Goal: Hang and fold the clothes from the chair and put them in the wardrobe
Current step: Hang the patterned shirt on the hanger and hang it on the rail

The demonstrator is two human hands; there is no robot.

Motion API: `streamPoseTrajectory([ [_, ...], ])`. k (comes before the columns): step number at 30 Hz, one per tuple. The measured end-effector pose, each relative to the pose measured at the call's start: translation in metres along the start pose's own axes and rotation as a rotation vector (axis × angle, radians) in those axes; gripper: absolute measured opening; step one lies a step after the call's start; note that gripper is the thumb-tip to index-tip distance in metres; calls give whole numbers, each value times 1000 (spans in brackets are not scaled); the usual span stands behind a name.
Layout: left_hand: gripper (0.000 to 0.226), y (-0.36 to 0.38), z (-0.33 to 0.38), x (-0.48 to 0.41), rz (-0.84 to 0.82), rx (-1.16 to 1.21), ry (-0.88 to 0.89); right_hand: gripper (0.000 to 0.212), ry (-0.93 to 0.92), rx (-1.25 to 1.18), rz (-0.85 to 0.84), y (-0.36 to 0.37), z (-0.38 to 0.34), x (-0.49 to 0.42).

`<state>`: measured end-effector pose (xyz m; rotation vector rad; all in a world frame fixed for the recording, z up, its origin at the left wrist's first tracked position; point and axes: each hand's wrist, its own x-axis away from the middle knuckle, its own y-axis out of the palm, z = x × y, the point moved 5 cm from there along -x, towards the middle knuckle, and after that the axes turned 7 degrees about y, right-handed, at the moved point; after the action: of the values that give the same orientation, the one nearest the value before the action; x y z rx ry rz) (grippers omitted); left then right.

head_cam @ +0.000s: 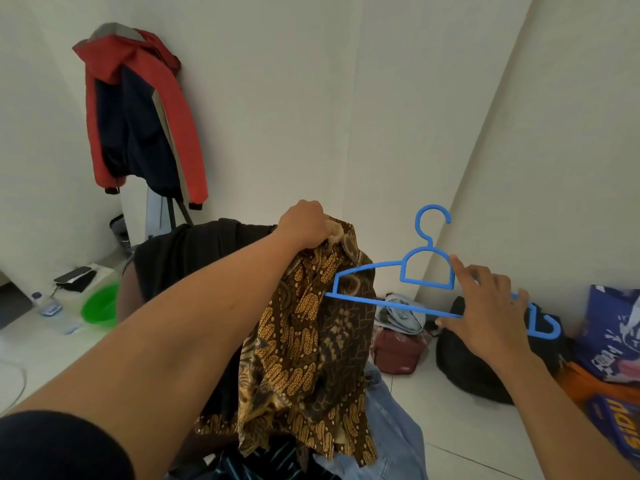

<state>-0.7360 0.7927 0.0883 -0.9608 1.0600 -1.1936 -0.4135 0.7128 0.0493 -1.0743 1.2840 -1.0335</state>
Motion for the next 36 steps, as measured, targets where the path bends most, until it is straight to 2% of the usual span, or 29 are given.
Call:
streamPoseTrajectory([
  [3,9,-6,0,5,-32,-48,11,110,-8,-19,20,-3,3,0],
  [4,8,-8,1,6,-63,-55,25,110,-9,-23,22,-4,6,0],
  [7,35,-14,-2,13,-217,-76,12,112,-7,-31,44,-8,17,2],
  [10,39,-24,-8,25,-299,-87,-26,113,21,-79,70,-17,28,7],
  [14,45,-52,-2,37,-210,-93,46,109,113,-183,120,-45,47,16],
  [18,65,-101,32,67,-132,86,96,109,156,-268,219,-85,50,25],
  [21,68,-144,69,91,-58,223,149,111,133,-263,287,-119,34,33],
  [25,64,-208,124,119,40,257,236,110,124,-298,377,-173,9,45],
  [32,56,-304,219,175,207,248,482,100,135,-360,590,-289,-14,58],
  [36,63,-351,238,211,340,-7,615,96,71,-513,636,-346,-19,61],
])
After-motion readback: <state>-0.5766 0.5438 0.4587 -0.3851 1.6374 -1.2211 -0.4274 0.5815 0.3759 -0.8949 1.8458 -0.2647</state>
